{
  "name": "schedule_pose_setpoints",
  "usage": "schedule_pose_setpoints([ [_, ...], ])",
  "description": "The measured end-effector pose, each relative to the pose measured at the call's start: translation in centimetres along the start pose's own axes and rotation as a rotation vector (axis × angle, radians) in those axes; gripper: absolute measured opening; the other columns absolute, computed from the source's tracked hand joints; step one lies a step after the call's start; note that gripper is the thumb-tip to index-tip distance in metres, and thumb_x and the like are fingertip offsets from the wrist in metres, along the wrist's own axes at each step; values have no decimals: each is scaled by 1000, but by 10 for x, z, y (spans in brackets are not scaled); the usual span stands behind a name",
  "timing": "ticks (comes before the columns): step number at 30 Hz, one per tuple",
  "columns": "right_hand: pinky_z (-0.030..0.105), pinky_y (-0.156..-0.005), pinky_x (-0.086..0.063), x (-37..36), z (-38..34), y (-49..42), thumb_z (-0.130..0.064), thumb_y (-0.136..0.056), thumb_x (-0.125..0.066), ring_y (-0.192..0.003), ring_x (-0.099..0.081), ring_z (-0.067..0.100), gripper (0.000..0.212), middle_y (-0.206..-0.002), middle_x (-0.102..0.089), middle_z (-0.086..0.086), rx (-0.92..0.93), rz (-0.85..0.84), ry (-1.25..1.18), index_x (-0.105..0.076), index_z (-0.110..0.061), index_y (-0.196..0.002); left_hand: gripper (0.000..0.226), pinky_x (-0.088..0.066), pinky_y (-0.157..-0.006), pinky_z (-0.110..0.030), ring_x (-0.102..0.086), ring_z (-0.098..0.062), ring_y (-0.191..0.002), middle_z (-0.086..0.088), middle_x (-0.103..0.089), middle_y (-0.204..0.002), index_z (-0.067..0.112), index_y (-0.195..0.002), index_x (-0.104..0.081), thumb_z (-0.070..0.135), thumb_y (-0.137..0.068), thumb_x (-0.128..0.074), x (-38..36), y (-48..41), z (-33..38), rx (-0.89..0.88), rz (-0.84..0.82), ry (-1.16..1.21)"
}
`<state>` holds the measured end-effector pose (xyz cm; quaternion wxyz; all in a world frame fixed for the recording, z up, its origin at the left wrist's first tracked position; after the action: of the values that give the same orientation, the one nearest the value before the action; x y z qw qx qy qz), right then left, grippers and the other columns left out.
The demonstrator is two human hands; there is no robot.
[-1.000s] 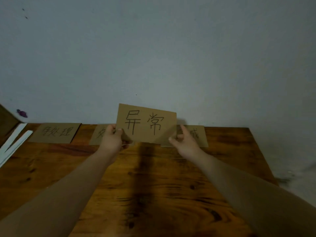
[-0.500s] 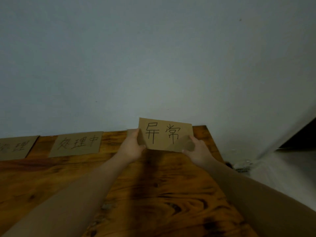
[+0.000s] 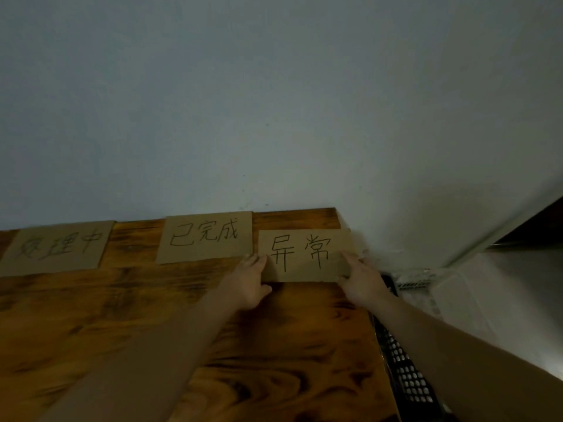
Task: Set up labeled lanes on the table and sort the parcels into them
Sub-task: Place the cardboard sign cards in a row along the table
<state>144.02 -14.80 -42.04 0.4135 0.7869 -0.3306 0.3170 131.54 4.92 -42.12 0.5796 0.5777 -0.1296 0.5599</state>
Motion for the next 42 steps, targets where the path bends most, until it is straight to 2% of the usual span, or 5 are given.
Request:
schedule_pose_setpoints([
  [4, 46, -114, -27, -10, 12, -9, -35, -94, -51, -137, -24, 38, 64, -150, -23, 17, -24, -38, 89, -20, -26, -149, 71, -14, -119, -45, -5, -23, -147, -2, -5, -160, 21, -153, -5, 38, -97, -45, -11, -8, 1, -4, -27, -90],
  [7, 47, -115, -18, -8, -9, -5, -39, -94, -45, -141, -11, 35, 60, -154, -12, 13, 141, 60, 361, -21, -29, -148, 60, -25, -116, -44, -21, -24, -142, -2, -20, -156, 26, -150, -20, 31, -96, -46, 14, -11, -12, 19, 223, -63],
  [10, 46, -116, -13, -29, -39, 0, -48, -97, -34, -144, -9, 29, 57, -156, -12, 7, 347, 4, 504, -21, -29, -149, 66, -10, -117, -52, 0, -31, -146, -1, 1, -160, 34, -151, -7, 44, -96, -42, 25, -19, -48, 125, 206, -117],
  [36, 52, -118, -1, -43, -92, -74, -64, -95, -20, -148, 9, 27, 73, -161, 10, 7, 116, -95, 491, -3, -24, -153, 69, -4, -115, -60, 14, -35, -144, 2, 14, -159, 43, -149, -3, 64, -91, -36, 34, -17, -166, 234, 55, -69],
  [42, 53, -118, -4, -45, -111, -71, -64, -94, -22, -148, 6, 30, 77, -161, 3, 11, 163, 1, 560, -10, -17, -153, 69, -5, -117, -55, 9, -28, -146, 1, 9, -160, 36, -150, -1, 56, -94, -36, 54, 2, -188, 273, 220, 79],
])
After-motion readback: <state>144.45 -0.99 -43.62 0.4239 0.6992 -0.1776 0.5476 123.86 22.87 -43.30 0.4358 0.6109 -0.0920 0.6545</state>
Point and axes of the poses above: each hand's wrist, its own y-axis away from the middle knuckle, its own x-axis out of the back of the hand, z = x × y, the point moved 8 cm from there along -y, towards the middle knuckle
